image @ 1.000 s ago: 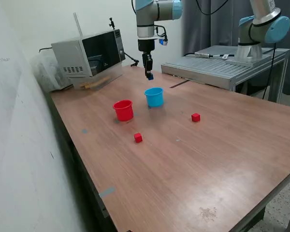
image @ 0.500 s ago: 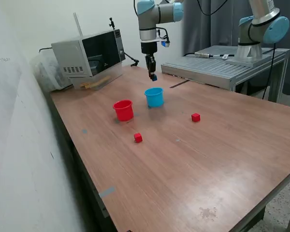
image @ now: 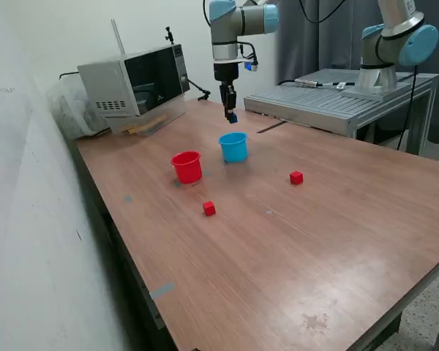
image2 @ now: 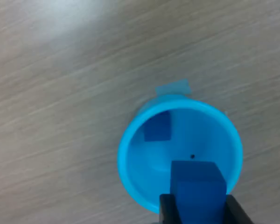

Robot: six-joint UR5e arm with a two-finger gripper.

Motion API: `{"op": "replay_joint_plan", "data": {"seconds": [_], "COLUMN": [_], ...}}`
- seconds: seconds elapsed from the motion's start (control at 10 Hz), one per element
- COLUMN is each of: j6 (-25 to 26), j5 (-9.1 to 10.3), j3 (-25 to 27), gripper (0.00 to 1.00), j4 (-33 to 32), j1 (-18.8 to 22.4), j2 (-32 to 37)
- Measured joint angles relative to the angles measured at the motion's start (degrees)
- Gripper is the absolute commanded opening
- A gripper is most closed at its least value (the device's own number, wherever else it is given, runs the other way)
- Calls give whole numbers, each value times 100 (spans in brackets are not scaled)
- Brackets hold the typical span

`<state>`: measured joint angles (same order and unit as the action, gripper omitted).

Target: Place red objects in the red bin, and blue objects in the blue bin.

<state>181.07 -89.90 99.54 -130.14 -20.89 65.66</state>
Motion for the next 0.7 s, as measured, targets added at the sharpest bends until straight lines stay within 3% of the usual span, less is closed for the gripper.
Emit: {"op": "replay_joint_plan", "data": {"seconds": [0.2, 0.3, 0.7], "j6": [-11, -14, -21], "j5": [93, 127, 175], "j3": [3, 8, 39], "gripper": [0, 100, 100], "j4": [-39, -48, -60], "j1": [13, 16, 9], "j2": [4, 5, 2]}}
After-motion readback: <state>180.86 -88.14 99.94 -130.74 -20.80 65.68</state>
